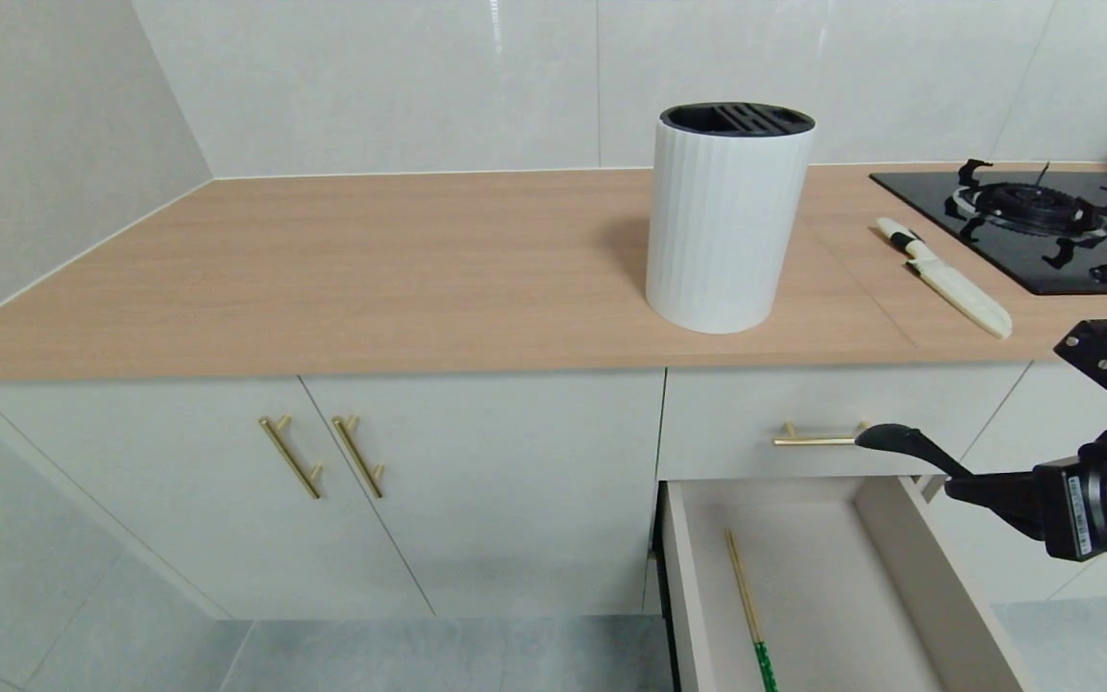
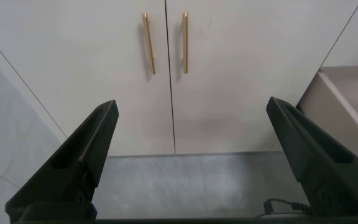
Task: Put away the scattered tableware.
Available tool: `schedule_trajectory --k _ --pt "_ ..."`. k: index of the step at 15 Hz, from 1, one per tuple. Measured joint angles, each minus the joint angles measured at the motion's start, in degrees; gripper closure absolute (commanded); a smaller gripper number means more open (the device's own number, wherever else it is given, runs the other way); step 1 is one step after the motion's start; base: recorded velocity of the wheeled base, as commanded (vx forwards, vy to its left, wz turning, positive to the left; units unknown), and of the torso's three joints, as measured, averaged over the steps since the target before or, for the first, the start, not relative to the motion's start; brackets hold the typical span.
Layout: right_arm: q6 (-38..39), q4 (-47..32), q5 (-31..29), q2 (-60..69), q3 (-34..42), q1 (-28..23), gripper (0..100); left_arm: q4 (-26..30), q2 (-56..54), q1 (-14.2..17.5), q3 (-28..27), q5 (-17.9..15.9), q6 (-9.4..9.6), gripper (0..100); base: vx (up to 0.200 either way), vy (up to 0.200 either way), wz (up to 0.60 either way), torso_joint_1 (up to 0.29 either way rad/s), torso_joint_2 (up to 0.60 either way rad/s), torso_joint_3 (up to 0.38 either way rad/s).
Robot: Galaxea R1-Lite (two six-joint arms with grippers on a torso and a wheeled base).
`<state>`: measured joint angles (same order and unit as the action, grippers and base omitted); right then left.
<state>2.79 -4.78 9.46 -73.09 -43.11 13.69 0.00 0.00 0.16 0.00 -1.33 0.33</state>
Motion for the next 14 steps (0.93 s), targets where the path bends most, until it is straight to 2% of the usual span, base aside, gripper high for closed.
schedule_trajectory --k 14 --pt "-0.3 0.1 0.0 -3.7 1.2 -0.2 100 0.0 0.0 0.0 0.0 0.0 0.00 0 0.000 0.000 0.00 -0.186 0.44 0.244"
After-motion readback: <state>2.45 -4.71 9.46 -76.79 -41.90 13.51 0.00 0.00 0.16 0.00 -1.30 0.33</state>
